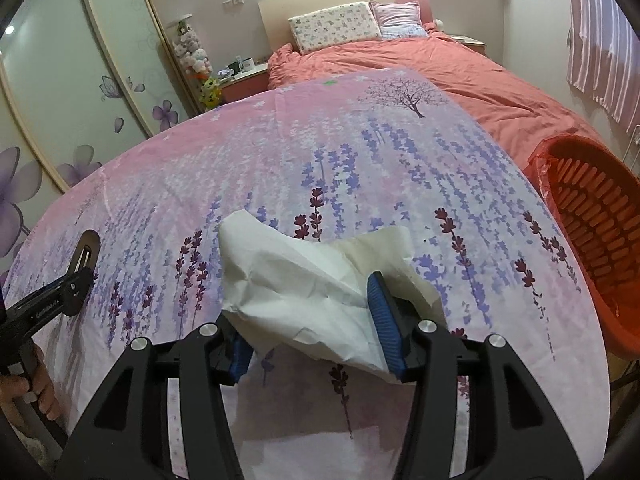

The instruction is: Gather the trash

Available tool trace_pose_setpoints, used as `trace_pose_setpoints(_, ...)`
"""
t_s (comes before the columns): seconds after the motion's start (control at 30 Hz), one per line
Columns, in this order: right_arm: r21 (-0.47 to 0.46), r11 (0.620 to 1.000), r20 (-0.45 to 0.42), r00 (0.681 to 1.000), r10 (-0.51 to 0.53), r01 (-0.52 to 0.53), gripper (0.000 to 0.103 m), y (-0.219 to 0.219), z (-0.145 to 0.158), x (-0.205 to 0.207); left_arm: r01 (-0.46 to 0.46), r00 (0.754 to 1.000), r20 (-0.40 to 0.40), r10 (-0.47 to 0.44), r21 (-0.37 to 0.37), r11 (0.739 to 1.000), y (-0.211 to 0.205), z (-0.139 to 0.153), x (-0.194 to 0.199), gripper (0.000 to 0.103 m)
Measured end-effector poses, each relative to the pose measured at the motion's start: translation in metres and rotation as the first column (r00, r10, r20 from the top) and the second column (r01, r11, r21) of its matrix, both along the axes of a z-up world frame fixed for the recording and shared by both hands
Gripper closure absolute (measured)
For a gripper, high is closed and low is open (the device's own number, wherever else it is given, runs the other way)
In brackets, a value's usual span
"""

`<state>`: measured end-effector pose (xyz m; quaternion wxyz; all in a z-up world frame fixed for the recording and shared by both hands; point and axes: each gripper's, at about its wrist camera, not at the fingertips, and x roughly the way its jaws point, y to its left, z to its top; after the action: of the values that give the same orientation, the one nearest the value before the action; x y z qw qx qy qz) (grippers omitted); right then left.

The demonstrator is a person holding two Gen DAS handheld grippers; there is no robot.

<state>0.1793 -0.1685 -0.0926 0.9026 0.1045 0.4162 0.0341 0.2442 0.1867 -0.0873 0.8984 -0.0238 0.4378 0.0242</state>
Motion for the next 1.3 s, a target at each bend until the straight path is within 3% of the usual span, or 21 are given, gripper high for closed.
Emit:
trace_pose_setpoints(0.43, 0.038, 0.999, 0.009, 1.000, 0.024, -0.024, 0.049, -0.009, 0.001, -0.013, -0.006, 1.000, 0.001, 0.006, 0.017, 1.000, -0.007, 0.002, 0.016, 0.070)
trace_pose_setpoints(0.57, 0.040, 0.999, 0.008, 1.000, 0.027, -0.027, 0.050, -0.008, 0.003, -0.015, 0.001, 1.000, 0.002, -0.001, 0.018, 1.000, -0.009, 0.003, 0.019, 0.088)
trace_pose_setpoints(0.6, 0.040, 0.999, 0.012, 1.000, 0.029, -0.029, 0.055, -0.007, 0.004, -0.017, 0.002, 1.000, 0.001, -0.002, 0.019, 1.000, -0.010, 0.004, 0.020, 0.089)
trace_pose_setpoints(0.73, 0.036, 0.999, 0.038, 0.999, 0.031, -0.033, 0.063, -0.007, 0.012, -0.021, 0.006, 1.000, 0.008, -0.007, 0.029, 1.000, -0.012, 0.006, 0.020, 0.089)
trace_pose_setpoints(1.07, 0.032, 0.999, 0.104, 0.994, 0.024, -0.028, 0.065, -0.010, 0.040, -0.029, 0.045, 0.997, 0.064, -0.049, 0.067, 0.997, -0.028, 0.029, -0.007, 0.089)
trace_pose_setpoints(1.17, -0.009, 0.999, 0.073, 0.997, 0.039, -0.039, 0.063, -0.003, 0.031, -0.023, 0.068, 0.995, 0.074, -0.073, 0.070, 0.995, -0.038, 0.034, -0.016, 0.089)
trace_pose_setpoints(1.27, -0.013, 0.998, 0.013, 0.998, 0.063, -0.062, 0.053, 0.000, 0.015, -0.016, 0.085, 0.994, 0.064, -0.090, 0.075, 0.994, -0.046, 0.032, -0.022, 0.089)
trace_pose_setpoints(1.3, -0.020, 0.998, 0.003, 0.998, 0.067, -0.067, 0.045, 0.000, 0.011, -0.016, 0.088, 0.994, 0.061, -0.093, 0.075, 0.993, -0.049, 0.032, -0.022, 0.089)
